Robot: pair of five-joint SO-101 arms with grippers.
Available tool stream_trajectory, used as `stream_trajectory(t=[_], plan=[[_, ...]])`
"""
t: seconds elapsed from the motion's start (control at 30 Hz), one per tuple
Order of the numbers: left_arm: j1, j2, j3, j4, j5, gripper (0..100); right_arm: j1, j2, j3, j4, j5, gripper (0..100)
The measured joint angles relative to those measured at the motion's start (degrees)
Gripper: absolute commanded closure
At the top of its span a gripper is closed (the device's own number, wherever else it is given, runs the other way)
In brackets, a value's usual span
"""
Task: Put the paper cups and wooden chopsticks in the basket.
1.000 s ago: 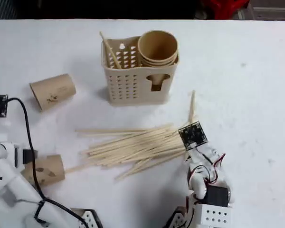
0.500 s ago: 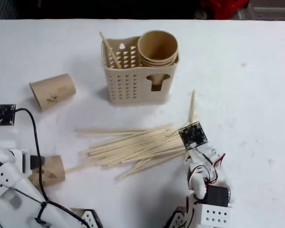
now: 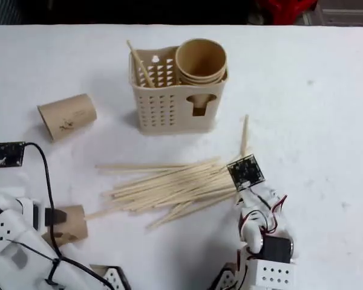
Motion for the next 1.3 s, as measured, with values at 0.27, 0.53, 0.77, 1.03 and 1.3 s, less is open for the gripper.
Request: stream_trajectory(t=[0.27,0.53,0.77,1.03,1.3], plan=[[5.8,0.0,0.0,-0.1,-0.4,65,0.0,0.0,0.0,0.0,0.0,98.1],[18.4,0.1,0.3,-8.4,2.2,65,0.0,0.0,0.0,0.0,0.0,98.1],[30.9,1.1,-7.9,-8.3,8.4,65,0.0,0.0,0.0,0.0,0.0,98.1],[31.9,1.1,-11.0,-3.4,9.0,65,0.0,0.0,0.0,0.0,0.0,98.1],[16.5,1.1,-11.1,-3.6,9.0,65,0.0,0.0,0.0,0.0,0.0,98.1]])
